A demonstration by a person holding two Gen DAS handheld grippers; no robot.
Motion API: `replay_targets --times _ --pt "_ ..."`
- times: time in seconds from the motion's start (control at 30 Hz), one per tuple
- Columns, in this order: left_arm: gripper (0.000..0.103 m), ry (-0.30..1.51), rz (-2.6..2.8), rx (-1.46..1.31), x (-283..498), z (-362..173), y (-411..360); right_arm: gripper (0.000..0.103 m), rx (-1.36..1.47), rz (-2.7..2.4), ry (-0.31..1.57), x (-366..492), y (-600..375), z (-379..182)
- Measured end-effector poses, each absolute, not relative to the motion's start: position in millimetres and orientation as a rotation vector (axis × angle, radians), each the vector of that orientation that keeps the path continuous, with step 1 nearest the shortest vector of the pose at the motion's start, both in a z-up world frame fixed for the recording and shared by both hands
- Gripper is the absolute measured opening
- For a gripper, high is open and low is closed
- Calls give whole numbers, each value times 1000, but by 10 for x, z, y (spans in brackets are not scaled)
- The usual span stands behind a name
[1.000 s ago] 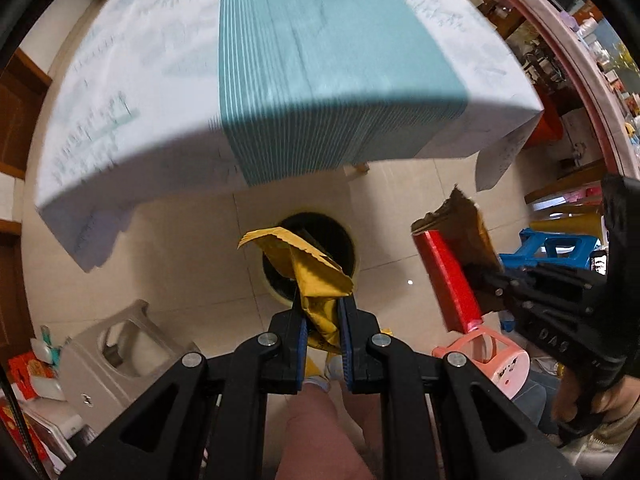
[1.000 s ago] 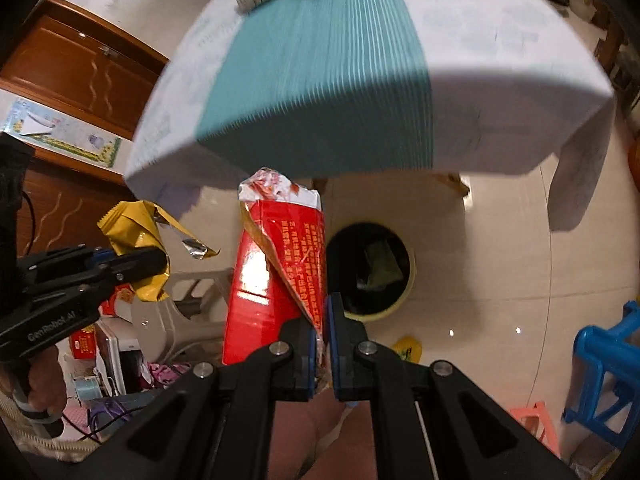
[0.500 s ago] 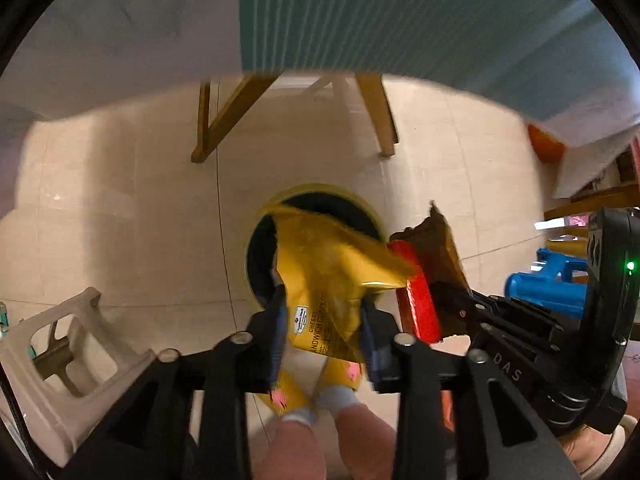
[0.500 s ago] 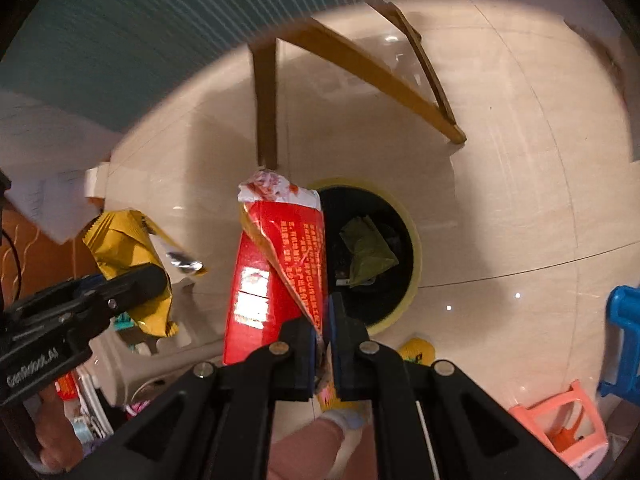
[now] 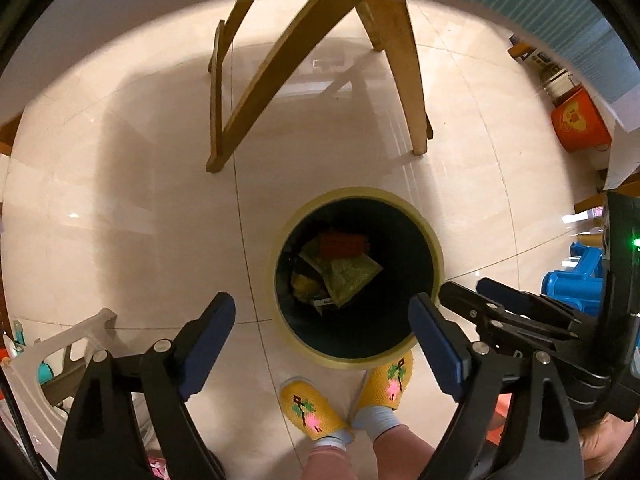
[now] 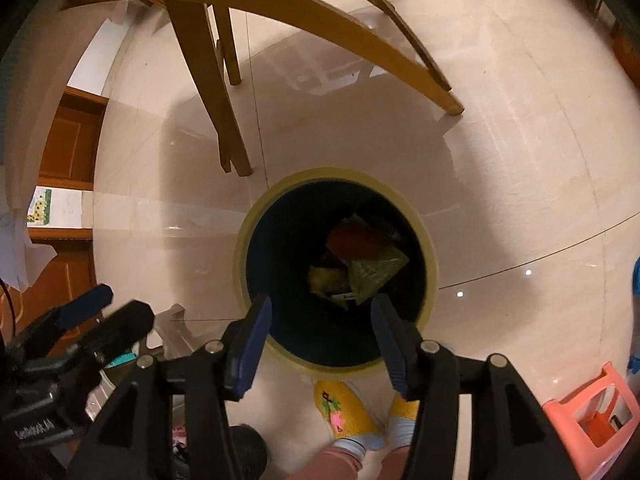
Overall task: Collect trash
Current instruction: 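Open both grippers to drop the packet and wrapper into the bin, then bring both tools back up over the table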
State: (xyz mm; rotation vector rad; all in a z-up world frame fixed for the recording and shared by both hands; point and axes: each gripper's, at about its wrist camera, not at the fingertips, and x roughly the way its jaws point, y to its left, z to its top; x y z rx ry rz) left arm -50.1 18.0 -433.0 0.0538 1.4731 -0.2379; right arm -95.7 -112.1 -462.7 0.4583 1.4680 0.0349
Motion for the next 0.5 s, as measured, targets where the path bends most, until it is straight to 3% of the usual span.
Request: replay_targets --times 0.23,0.5 --pt "87 1422 -269 65 -492 -3799 213 56 432 32 1426 -1046 -1154 -4138" --pt "87 1294 -340 97 -431 -2792 49 56 482 14 1381 -1121 -1235 -3457"
